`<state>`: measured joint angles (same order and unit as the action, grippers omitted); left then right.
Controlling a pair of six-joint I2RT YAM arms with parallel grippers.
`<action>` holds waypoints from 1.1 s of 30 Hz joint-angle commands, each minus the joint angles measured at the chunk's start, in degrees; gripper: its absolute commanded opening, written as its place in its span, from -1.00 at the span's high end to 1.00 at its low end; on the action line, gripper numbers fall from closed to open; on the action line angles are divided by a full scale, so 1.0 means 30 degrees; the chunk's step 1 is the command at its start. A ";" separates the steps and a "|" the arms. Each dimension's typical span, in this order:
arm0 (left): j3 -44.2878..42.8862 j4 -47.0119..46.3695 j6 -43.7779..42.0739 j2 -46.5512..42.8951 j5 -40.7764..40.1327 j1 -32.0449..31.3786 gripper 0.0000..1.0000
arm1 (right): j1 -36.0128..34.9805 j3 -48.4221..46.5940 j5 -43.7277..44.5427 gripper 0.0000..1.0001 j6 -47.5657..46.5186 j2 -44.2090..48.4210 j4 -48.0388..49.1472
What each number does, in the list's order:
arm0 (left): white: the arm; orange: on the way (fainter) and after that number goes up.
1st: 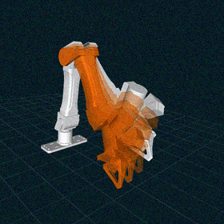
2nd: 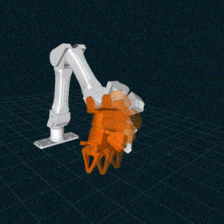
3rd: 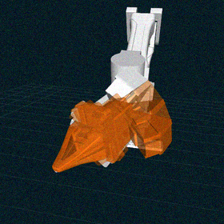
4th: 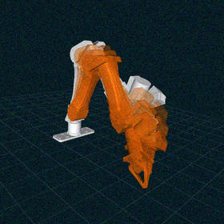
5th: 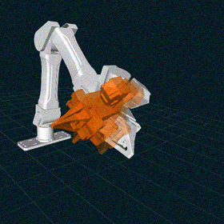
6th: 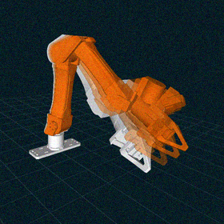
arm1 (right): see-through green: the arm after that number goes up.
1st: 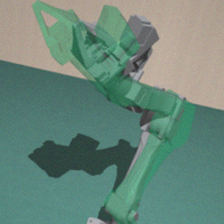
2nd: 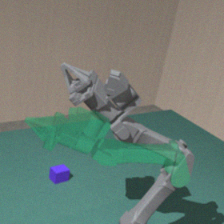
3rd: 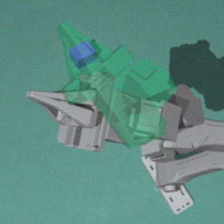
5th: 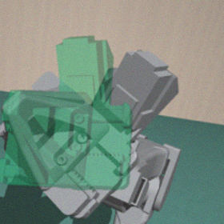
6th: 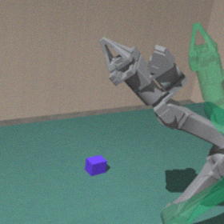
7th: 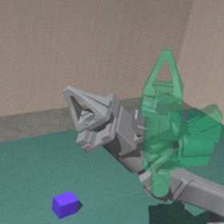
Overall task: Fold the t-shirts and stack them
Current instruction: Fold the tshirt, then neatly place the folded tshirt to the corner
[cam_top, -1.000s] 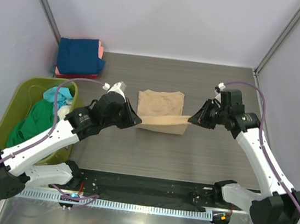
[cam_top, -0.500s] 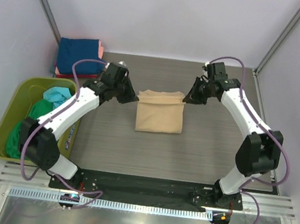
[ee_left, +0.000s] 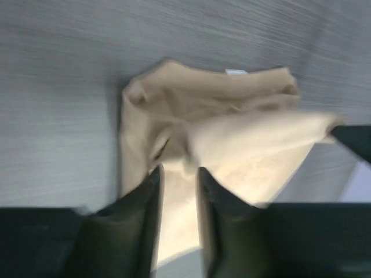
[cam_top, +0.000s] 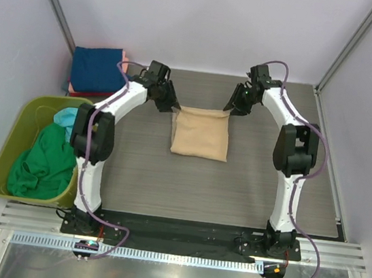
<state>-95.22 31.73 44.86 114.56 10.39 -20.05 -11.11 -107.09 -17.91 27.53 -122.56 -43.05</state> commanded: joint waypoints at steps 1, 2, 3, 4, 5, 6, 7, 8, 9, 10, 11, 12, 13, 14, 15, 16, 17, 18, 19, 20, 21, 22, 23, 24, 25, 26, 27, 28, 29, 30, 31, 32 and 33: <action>-0.2589 0.0030 -0.1095 0.2523 0.1103 0.0766 0.12 | 0.0687 -0.2853 0.0199 0.05 -0.0066 -0.1651 0.0111; -0.4220 0.0320 -0.1270 0.3057 0.1570 0.0854 -0.04 | 0.0832 -0.3439 0.0286 -0.13 -0.0036 -0.2468 -0.0237; -0.5049 0.0903 -0.1562 0.3584 0.1546 0.1000 -0.18 | 0.0863 -0.4315 0.0403 -0.28 -0.0065 -0.2708 -0.0328; -0.5840 0.1518 -0.1739 0.3880 0.1429 0.1030 -0.22 | 0.0921 -0.4584 0.0317 -0.43 -0.0123 -0.2826 -0.0387; -0.6312 0.2076 -0.1944 0.3767 0.1196 0.1030 -0.25 | 0.1067 -0.4529 0.0316 -0.46 -0.0385 -0.2595 -0.0532; -0.5998 0.1965 -0.2149 0.3388 0.1107 0.1030 -0.30 | 0.1097 -0.4210 0.0258 -0.49 -0.0532 -0.2274 -0.0534; -0.5298 0.1558 -0.2180 0.2921 0.1048 0.1030 -0.32 | 0.1155 -0.3800 0.0374 -0.50 -0.0679 -0.1923 -0.0534; -0.4450 0.0336 -0.2209 0.1669 0.1018 0.1030 -0.32 | 0.1185 -0.3303 0.0549 -0.50 -0.0970 -0.1107 -0.0476; -0.2383 -0.0315 -0.2181 0.1105 0.0931 0.1030 -0.35 | 0.1243 -0.2051 0.0696 -0.50 -0.1002 -0.0664 -0.0359; -0.1434 -0.1017 -0.2122 0.0432 0.1017 0.1030 -0.36 | 0.1302 -0.1226 0.0639 -0.50 -0.1002 -0.0195 -0.0184; -0.0409 -0.2503 -0.2093 -0.0531 0.1134 0.1030 -0.36 | 0.1302 -0.0377 0.0494 -0.50 -0.1002 0.0418 0.0427; 0.1602 -0.3272 -0.2063 -0.0947 0.1628 0.1030 -0.39 | 0.1302 0.1459 0.0376 -0.50 -0.0886 0.1469 0.0839; 0.2406 -0.4614 -0.1918 -0.1212 0.1865 0.1030 -0.39 | 0.1331 0.2376 -0.0002 -0.50 -0.0827 0.2088 0.1597; 0.3226 -0.5179 -0.1859 -0.1418 0.2071 0.1059 -0.40 | 0.1303 0.3285 -0.0267 -0.50 -0.0711 0.2675 0.2011; 0.3785 -0.5707 -0.1800 -0.1565 0.2392 0.1031 -0.40 | 0.1302 0.4918 -0.0502 -0.50 -0.0680 0.3115 0.2363; 0.4748 -0.6147 -0.1770 -0.1567 0.2772 0.1030 -0.40 | 0.1302 0.5688 -0.0736 -0.50 -0.0506 0.4164 0.2686; 0.5163 -0.7137 -0.1654 -0.1509 0.2921 0.1001 -0.40 | 0.1331 0.6392 -0.1231 -0.50 -0.0417 0.4581 0.3182; 0.5516 -0.7727 -0.1566 -0.1334 0.3096 0.1001 -0.42 | 0.1303 0.7617 -0.1526 -0.50 -0.0417 0.5107 0.3448; 0.5838 -0.8226 -0.1507 -0.1216 0.3243 0.1001 -0.42 | 0.1302 0.8152 -0.1645 -0.50 -0.0446 0.5866 0.3596; 0.6277 -0.9246 -0.1333 -0.1128 0.3535 0.1001 -0.43 | 0.1302 0.8621 -0.1734 -0.50 -0.0475 0.6280 0.3713; 0.6455 -0.9721 -0.1273 -0.0982 0.3683 0.0943 -0.43 | 0.1302 0.9438 -0.1734 -0.50 -0.0562 0.6661 0.3801; 0.6515 -1.0074 -0.1272 -0.0633 0.3713 0.0913 -0.43 | 0.1302 0.9823 -0.1734 -0.50 -0.0592 0.6955 0.3860; 0.6428 -1.0483 -0.1301 -0.0426 0.3655 0.0855 -0.43 | 0.1302 1.0204 -0.1734 -0.50 -0.0737 0.7596 0.3861; 0.6369 -1.0487 -0.1359 -0.0163 0.3655 0.0767 -0.43 | 0.1302 1.0788 -0.1822 -0.50 -0.0768 0.7863 0.3861; 0.6282 -1.1067 -0.1360 0.0333 0.3713 0.0738 -0.43 | 0.1302 1.1084 -0.1880 -0.50 -0.0826 0.8156 0.3919; 0.6049 -1.1218 -0.1360 0.0628 0.3684 0.0679 -0.43 | 0.1302 1.1319 -0.1852 -0.50 -0.0885 0.8565 0.3919; 0.5960 -1.1394 -0.1331 0.0892 0.3713 0.0621 -0.42 | 0.1302 1.1785 -0.1939 -0.50 -0.0914 0.8801 0.3948; 0.5814 -1.1482 -0.1302 0.1126 0.3684 0.0562 -0.42 | 0.1302 1.1993 -0.1998 -0.50 -0.0886 0.8948 0.4007; 0.5522 -1.1628 -0.1272 0.1709 0.3568 0.0475 -0.39 | 0.1273 1.2285 -0.2056 -0.50 -0.0914 0.9269 0.4007; 0.5258 -1.1630 -0.1272 0.2005 0.3422 0.0416 -0.37 | 0.1273 1.2404 -0.2086 -0.50 -0.0915 0.9388 0.4065; 0.5053 -1.1485 -0.1359 0.2356 0.3362 0.0357 -0.35 | 0.1302 1.2521 -0.2202 -0.49 -0.0915 0.9505 0.4066; 0.4905 -1.1425 -0.1389 0.2910 0.3391 0.0327 -0.33 | 0.1273 1.2580 -0.2232 -0.50 -0.0944 0.9594 0.4066; 0.4556 -1.1367 -0.1418 0.3206 0.3304 0.0240 -0.24 | 0.1273 1.2697 -0.2233 -0.50 -0.0973 0.9769 0.4066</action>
<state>-79.00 -0.10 41.23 120.88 20.53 -18.55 -7.07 -69.47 -23.24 25.56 -96.64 -33.04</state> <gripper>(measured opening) 0.651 0.748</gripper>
